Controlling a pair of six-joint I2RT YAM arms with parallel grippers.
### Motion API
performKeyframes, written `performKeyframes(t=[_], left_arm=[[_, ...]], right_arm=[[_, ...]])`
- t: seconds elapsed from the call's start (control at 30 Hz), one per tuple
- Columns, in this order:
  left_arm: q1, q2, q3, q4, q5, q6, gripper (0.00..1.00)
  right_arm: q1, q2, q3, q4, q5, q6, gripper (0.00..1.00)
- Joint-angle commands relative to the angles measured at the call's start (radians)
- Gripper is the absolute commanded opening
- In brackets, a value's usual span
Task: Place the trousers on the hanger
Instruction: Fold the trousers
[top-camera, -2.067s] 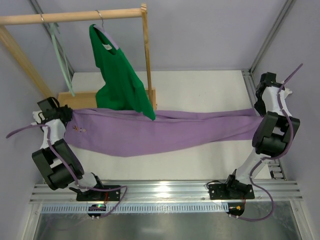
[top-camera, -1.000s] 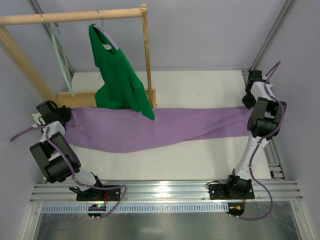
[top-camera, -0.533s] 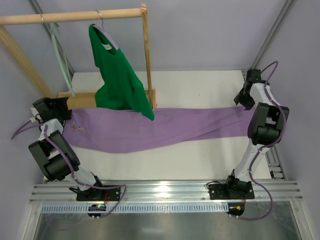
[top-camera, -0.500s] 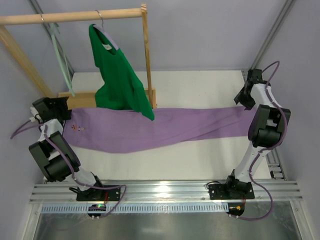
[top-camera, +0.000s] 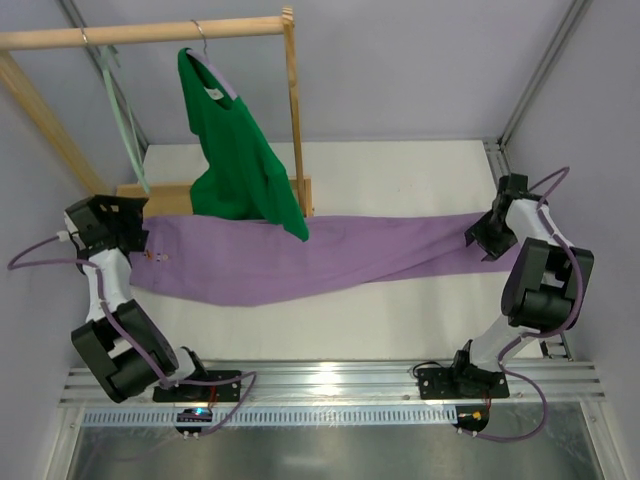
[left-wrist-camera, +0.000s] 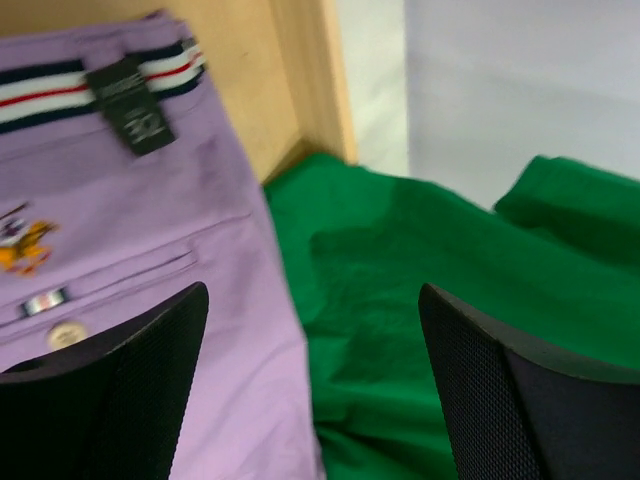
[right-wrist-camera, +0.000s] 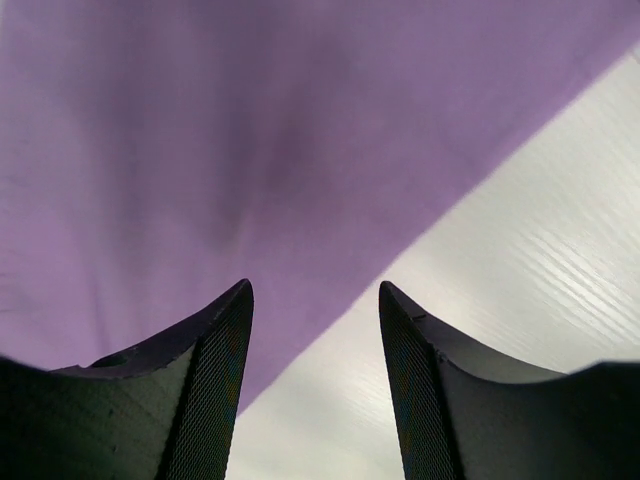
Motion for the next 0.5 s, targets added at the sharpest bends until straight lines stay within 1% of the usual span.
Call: performKeyframes(t=[0.0, 0.07, 0.17, 0.23, 0.33, 0.47], left_arm=[[-0.001, -0.072, -0.04, -0.137, -0.014, 0.084, 0.85], [-0.003, -0.089, -0.059, -0.159, -0.019, 0.118, 0.85], [-0.001, -0.113, -0.094, -0.197, -0.031, 0.135, 0.85], [0.0, -0.121, -0.111, -0.202, -0.04, 0.15, 0.84], [0.005, -0.12, -0.123, -0.237, -0.068, 0.169, 0.83], [0.058, -0.091, -0.119, -0.275, -0.04, 0.193, 0.77]], right_arm=[[-0.068, -0.105, -0.116, 0.024, 0.023, 0.038, 0.56], [-0.119, -0.114, -0.176, 0.058, 0.006, 0.033, 0.56], [-0.142, -0.1, -0.215, 0.105, 0.006, 0.029, 0.56], [-0.143, -0.083, -0.217, 0.125, 0.011, 0.03, 0.56], [-0.142, -0.079, -0.201, 0.13, -0.031, 0.02, 0.56], [-0.143, -0.108, -0.178, 0.131, -0.071, 0.015, 0.55]])
